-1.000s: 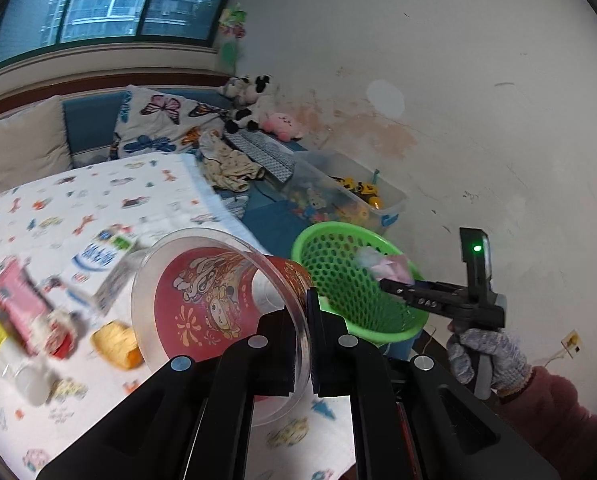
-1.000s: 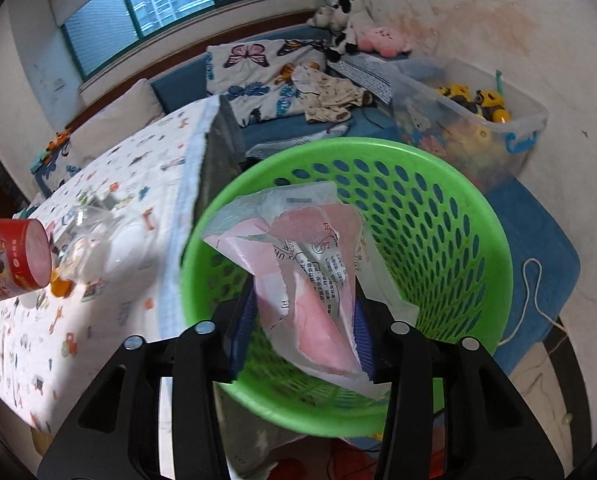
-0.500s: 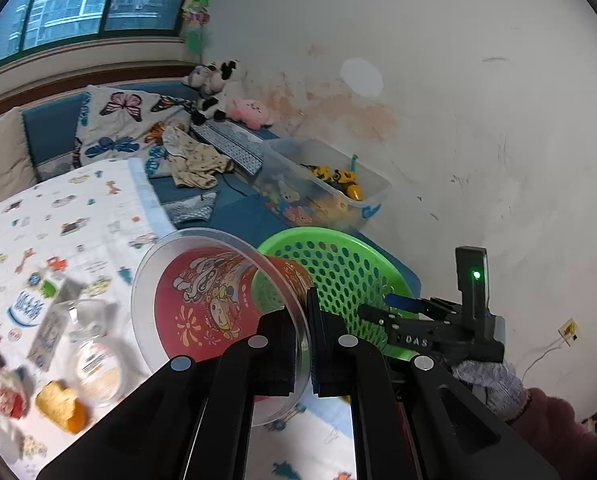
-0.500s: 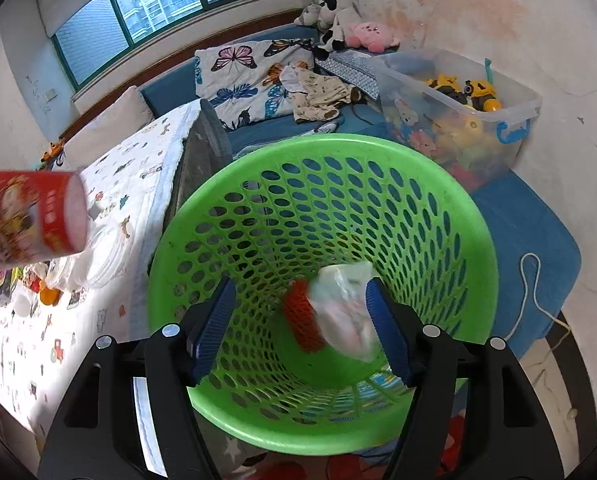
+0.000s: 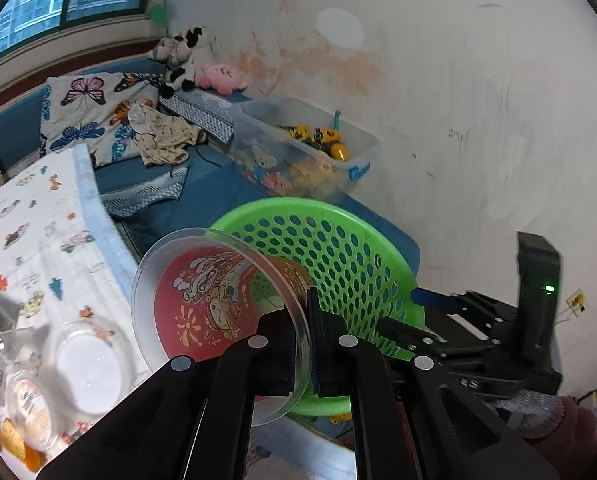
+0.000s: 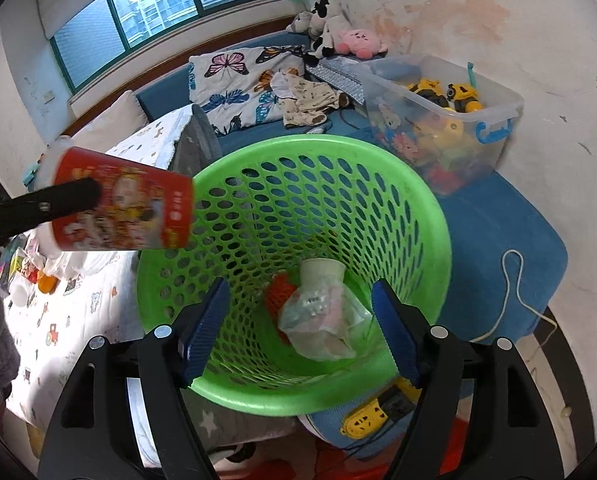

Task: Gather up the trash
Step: 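Drop the pink bag into the green basket while the left tool drops the red cup in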

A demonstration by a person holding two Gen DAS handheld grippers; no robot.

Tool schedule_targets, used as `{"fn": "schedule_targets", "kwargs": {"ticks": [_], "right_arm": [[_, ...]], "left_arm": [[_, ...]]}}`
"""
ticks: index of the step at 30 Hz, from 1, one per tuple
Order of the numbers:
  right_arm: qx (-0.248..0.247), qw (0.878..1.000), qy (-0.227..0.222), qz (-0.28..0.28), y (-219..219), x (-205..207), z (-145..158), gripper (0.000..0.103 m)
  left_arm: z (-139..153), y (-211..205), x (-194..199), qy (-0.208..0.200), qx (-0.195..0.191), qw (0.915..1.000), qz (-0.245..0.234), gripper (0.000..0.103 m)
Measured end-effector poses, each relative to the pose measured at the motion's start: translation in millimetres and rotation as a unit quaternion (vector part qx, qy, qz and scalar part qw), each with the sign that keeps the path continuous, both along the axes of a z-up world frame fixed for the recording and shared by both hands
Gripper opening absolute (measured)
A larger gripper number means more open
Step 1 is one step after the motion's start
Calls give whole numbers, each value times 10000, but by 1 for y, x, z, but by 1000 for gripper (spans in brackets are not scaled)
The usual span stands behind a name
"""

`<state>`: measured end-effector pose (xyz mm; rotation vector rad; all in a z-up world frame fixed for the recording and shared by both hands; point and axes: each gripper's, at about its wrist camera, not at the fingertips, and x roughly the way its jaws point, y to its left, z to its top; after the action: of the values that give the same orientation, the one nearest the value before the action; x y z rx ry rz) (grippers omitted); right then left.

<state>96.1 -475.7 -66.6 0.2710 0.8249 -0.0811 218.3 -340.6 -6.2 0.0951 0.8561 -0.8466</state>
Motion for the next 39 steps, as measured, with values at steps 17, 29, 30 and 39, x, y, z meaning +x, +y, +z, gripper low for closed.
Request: {"fn": "schedule_targets", "kwargs": {"ticks": [17, 29, 30, 39], "right_arm": [[106, 9996, 68, -250, -18, -22, -9, 74], [71, 9998, 1, -181, -8, -28, -1, 74], [69, 9998, -16, -160, -6, -29, 0, 74], [100, 9998, -122, 134, 29, -28, 11, 75]], "left_arm": [[-47, -43, 13, 522, 436, 9973, -257, 15], [-39, -12, 1, 558, 191, 9982, -35, 39], [-37, -6, -1, 540, 171, 9984, 11, 39], [-23, 56, -20, 289, 46, 9985, 453, 39]]}}
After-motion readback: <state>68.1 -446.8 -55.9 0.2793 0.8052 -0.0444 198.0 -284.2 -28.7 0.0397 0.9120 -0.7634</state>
